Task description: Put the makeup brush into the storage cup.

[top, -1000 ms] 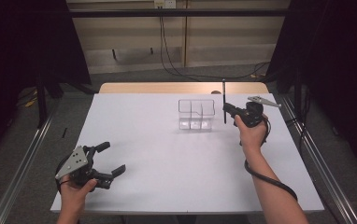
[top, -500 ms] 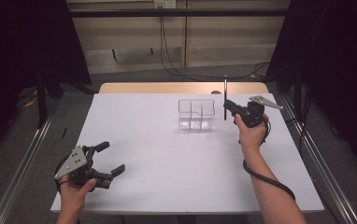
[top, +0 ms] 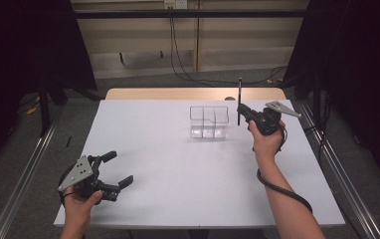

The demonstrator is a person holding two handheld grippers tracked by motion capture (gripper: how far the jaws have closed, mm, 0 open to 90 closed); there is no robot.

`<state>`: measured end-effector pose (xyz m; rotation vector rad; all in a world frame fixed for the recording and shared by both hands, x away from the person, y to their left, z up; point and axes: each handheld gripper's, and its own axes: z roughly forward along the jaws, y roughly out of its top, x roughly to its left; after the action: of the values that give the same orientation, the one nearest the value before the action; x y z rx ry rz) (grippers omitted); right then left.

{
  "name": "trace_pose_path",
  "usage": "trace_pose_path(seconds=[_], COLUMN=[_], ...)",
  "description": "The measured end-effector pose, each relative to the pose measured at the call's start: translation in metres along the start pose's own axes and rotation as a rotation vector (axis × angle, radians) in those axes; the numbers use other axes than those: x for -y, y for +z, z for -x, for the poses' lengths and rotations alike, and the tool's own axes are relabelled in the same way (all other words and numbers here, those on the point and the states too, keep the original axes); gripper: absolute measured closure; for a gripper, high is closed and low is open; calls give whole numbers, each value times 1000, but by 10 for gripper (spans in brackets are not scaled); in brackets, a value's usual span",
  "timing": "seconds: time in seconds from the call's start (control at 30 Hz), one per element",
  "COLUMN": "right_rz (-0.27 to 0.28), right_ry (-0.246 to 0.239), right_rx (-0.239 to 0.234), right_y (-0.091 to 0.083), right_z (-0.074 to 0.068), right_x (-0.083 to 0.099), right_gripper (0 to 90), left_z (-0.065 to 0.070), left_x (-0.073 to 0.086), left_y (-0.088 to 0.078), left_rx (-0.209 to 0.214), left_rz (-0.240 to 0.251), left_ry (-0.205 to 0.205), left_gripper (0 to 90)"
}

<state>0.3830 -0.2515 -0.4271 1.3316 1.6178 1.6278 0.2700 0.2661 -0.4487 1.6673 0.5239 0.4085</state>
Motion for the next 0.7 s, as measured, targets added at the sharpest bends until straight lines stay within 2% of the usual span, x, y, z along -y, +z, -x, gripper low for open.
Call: trace_pose_path(seconds=[0.7], right_rz=[32], right_ry=[-21], right_rx=[-22], right_y=[4], right_z=[-5], right_x=[-6], right_gripper=[845], left_z=[-1], left_x=[0], left_y=[0], left_rx=[-1], left_rz=[-5], left_ry=[3], left_gripper=[0])
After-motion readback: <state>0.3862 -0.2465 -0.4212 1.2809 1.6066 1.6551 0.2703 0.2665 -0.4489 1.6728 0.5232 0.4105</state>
